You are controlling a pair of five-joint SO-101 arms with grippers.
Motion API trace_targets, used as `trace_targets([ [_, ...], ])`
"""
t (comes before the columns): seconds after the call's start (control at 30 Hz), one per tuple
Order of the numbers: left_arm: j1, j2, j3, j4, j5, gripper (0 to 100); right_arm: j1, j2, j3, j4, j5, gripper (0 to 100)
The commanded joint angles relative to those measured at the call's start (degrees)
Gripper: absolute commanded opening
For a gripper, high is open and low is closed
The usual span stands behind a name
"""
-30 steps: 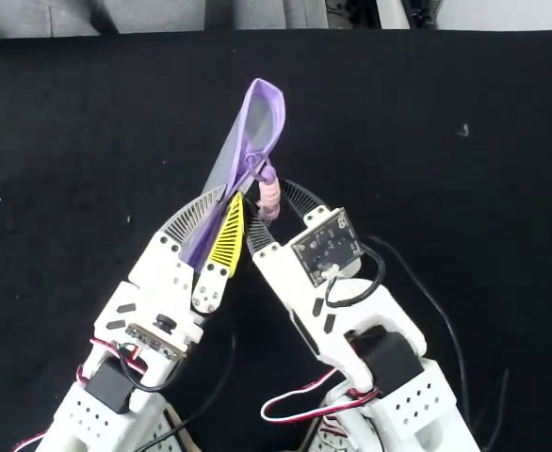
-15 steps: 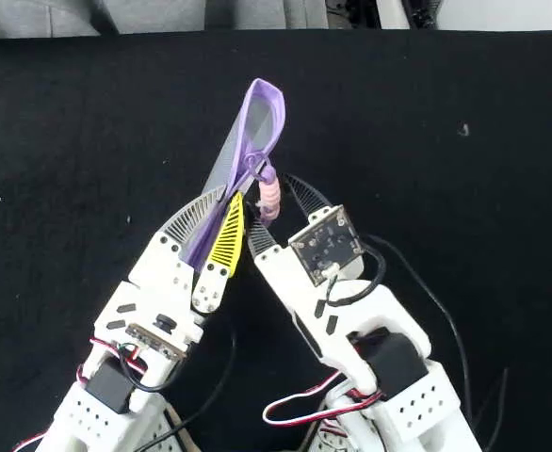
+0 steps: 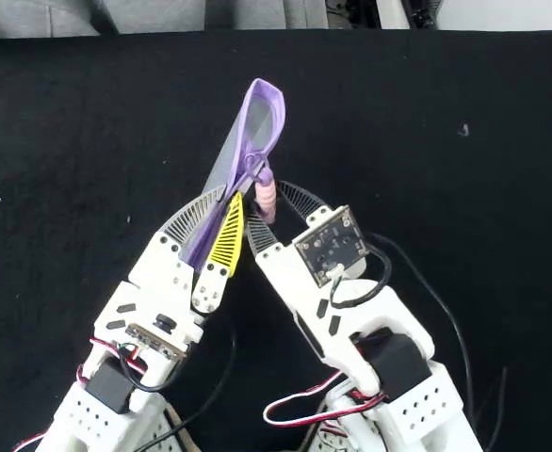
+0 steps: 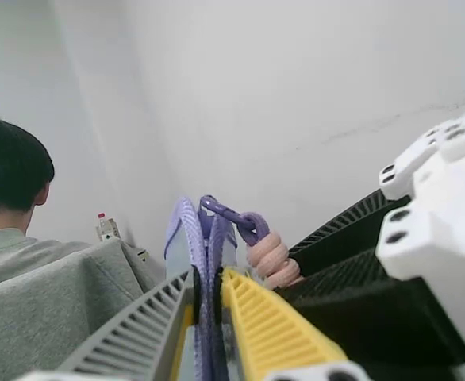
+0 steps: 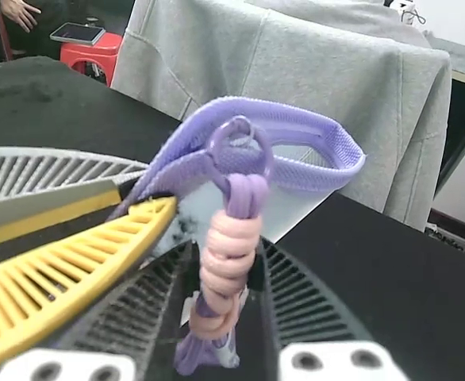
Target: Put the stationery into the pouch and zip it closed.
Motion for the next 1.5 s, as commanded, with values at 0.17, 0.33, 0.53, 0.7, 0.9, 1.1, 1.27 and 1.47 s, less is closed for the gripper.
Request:
trace_targets([
  [0.17, -0.4, 0.4, 1.5, -0.2, 0.6, 3, -0.1, 0.3, -3.5, -0.6, -0.2, 1.4],
  [0.33, -0.4, 0.4, 1.5, -0.1, 0.6, 3, 3.8, 0.3, -3.6, -0.6, -0.2, 1.1],
  [0.53, -2.8, 0.4, 1.5, -0.2, 0.7, 3, 13.4, -1.5, -9.9, 1.8, -0.1, 1.1],
  [0.7, -2.6, 0.4, 1.5, 0.0, 0.7, 3, 15.2, -0.5, -18.4, 4.0, 4.8, 1.1],
  [0.9, -2.8, 0.4, 1.5, 0.1, 0.7, 3, 15.5, 12.2, -29.8, 4.3, 8.0, 1.1],
  [1.1, -2.8, 0.4, 1.5, 0.1, 0.7, 3, 19.3, 30.1, -41.5, 4.3, 9.8, 1.1],
  [1.27, -2.8, 0.4, 1.5, 0.2, 0.7, 3, 24.6, 42.4, -50.7, 4.3, 9.9, 1.1],
  [1.47, -2.8, 0.4, 1.5, 0.2, 0.7, 3, 28.0, 51.0, -55.1, 4.3, 9.9, 1.1],
])
